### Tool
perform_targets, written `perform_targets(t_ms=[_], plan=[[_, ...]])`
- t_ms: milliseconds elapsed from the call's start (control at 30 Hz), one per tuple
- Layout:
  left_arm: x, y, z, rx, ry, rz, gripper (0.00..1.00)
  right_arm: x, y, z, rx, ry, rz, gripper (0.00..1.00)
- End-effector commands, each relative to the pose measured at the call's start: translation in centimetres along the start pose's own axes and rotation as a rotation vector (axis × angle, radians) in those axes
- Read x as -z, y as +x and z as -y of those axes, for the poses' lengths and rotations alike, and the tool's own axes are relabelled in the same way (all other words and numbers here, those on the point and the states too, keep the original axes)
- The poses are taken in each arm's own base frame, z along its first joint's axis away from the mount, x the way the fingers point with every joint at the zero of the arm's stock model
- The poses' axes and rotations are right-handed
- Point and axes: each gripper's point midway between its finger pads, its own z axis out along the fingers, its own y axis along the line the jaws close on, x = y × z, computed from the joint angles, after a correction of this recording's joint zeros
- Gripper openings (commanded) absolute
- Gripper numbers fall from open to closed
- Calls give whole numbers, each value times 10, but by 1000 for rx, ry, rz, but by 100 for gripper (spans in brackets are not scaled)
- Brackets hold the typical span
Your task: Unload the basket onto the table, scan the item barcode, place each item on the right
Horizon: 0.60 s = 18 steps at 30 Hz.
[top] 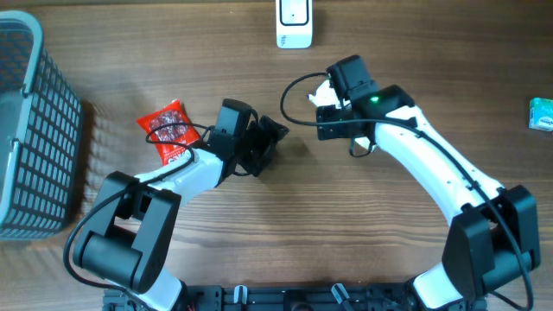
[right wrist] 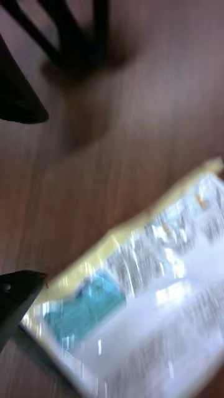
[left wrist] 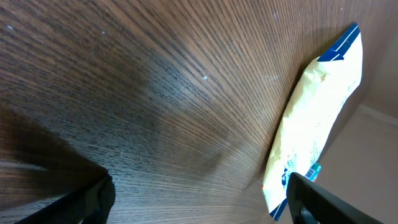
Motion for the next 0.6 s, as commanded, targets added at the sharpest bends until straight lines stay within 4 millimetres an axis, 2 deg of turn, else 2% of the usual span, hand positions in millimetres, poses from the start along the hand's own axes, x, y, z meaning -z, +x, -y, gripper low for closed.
perform_targets(t_ms=[0, 200, 333, 433, 567], plan=[[-11, -6, -55, 37, -154, 43, 86, 7, 8, -53, 29, -251, -59, 76], [-11, -6, -55, 36, -154, 43, 85, 7, 16, -67, 79, -237, -63, 77], [-14, 0, -52, 19, -149, 35, 82, 7, 27, -78, 203, -230, -71, 88], [-16, 5, -47, -25, -134, 26, 73, 3, 24, -56, 195, -96, -58, 100], [-22, 20, -28, -163, -68, -5, 80, 2, 15, -25, 37, 15, -37, 100]])
